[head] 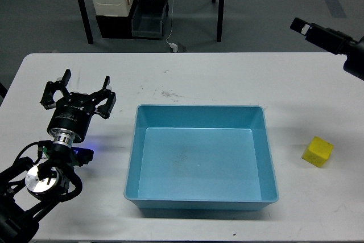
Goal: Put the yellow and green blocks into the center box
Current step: 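Move the right gripper up and over toward the yellow cube, then lower the right gripper onto the yellow cube and close it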
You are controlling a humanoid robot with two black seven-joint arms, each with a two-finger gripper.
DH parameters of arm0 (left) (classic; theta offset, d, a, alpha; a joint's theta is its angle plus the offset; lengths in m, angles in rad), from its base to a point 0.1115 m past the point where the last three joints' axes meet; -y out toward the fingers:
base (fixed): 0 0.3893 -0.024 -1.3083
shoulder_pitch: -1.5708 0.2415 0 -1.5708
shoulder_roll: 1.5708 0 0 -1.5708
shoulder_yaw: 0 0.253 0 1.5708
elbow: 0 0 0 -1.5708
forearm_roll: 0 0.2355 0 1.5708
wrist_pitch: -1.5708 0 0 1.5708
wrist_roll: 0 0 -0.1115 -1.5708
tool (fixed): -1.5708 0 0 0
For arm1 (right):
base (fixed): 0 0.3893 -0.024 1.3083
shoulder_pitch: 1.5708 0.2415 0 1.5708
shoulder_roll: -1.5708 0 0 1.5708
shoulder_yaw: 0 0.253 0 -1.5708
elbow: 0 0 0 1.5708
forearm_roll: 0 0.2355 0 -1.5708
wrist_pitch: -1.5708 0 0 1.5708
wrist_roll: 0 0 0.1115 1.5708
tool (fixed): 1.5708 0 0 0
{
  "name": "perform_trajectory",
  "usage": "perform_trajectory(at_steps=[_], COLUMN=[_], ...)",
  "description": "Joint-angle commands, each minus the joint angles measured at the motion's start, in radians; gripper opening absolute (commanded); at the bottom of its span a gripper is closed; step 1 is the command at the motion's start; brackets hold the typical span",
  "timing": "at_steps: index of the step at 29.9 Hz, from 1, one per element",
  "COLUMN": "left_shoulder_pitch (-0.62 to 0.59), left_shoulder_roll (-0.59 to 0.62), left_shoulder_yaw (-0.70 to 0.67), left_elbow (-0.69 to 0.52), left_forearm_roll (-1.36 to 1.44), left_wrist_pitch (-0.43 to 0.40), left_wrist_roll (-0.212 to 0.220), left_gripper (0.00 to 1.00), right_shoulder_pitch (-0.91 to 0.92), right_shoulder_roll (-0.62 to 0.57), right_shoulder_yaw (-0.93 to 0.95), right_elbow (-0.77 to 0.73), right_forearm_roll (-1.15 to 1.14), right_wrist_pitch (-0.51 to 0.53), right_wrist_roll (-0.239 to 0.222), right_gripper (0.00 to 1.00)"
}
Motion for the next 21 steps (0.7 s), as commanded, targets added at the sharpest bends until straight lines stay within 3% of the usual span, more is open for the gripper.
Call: perform_trajectory(at_steps=[1, 6, 13, 21], left_shoulder_pitch=[0.0, 0.0, 0.002, 0.008], left_shoulder_roll=[0.0, 0.0, 0.0, -0.001], left_shoulder_yaw=[0.0, 0.0, 0.0, 0.0], left_elbow=[0.001, 0.001, 0.002, 0.012], left_forearm_roll=[0.0, 0.0, 0.0, 0.0], left_wrist_pitch=[0.0, 0.0, 0.0, -0.002], left_wrist_roll=[0.0, 0.0, 0.0, 0.0], left_gripper=[1.0, 1.0, 1.0, 1.0], right_shoulder_pitch=[0.172, 0.26, 0.251, 0.248], right_shoulder_roll=[-0.086, -0.135, -0.137, -0.108], right_shoulder_yaw=[-0.264, -0.428, -0.453, -0.549], right_elbow=[0.039, 0.106, 0.149, 0.14], right_forearm_roll=[-0.11, -0.265, -0.362, -0.454], right_wrist_pitch=[0.002, 0.029, 0.241, 0.258], right_wrist_roll=[0.002, 0.002, 0.002, 0.002], right_gripper=[0.99, 0.99, 0.99, 0.99])
